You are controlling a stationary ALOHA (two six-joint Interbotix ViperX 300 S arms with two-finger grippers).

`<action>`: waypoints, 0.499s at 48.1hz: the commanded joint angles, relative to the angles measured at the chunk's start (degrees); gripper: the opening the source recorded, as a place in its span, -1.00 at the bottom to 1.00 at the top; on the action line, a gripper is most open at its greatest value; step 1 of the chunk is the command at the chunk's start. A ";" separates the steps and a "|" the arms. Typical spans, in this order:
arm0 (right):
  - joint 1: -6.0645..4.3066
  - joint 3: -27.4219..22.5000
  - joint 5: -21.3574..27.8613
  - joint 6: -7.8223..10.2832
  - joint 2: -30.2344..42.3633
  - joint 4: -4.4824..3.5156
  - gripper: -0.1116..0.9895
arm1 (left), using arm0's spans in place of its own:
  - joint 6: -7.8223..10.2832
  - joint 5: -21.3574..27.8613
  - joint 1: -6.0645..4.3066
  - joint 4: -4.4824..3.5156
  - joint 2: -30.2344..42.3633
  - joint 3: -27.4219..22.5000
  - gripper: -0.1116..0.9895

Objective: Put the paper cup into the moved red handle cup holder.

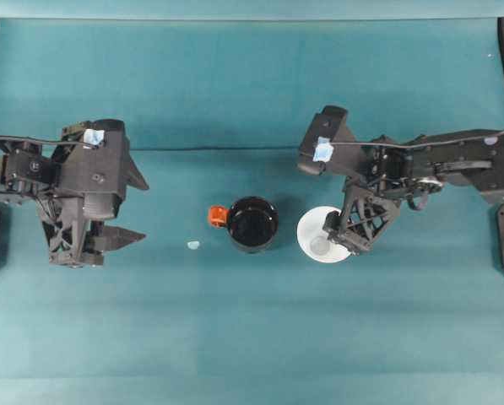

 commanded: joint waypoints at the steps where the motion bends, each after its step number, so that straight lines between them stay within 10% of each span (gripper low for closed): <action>1: -0.09 -0.88 -0.35 0.26 0.97 0.09 0.63 | -0.09 -0.26 -0.09 0.18 -0.18 -0.53 0.88; 17: -0.09 -1.32 -0.70 0.35 1.23 0.18 0.55 | -0.09 -0.35 -0.09 0.18 -0.18 -0.44 0.88; 24: -0.09 -1.93 -0.62 0.26 1.23 0.62 0.02 | -0.09 -0.26 -0.09 0.18 -0.18 -0.44 0.88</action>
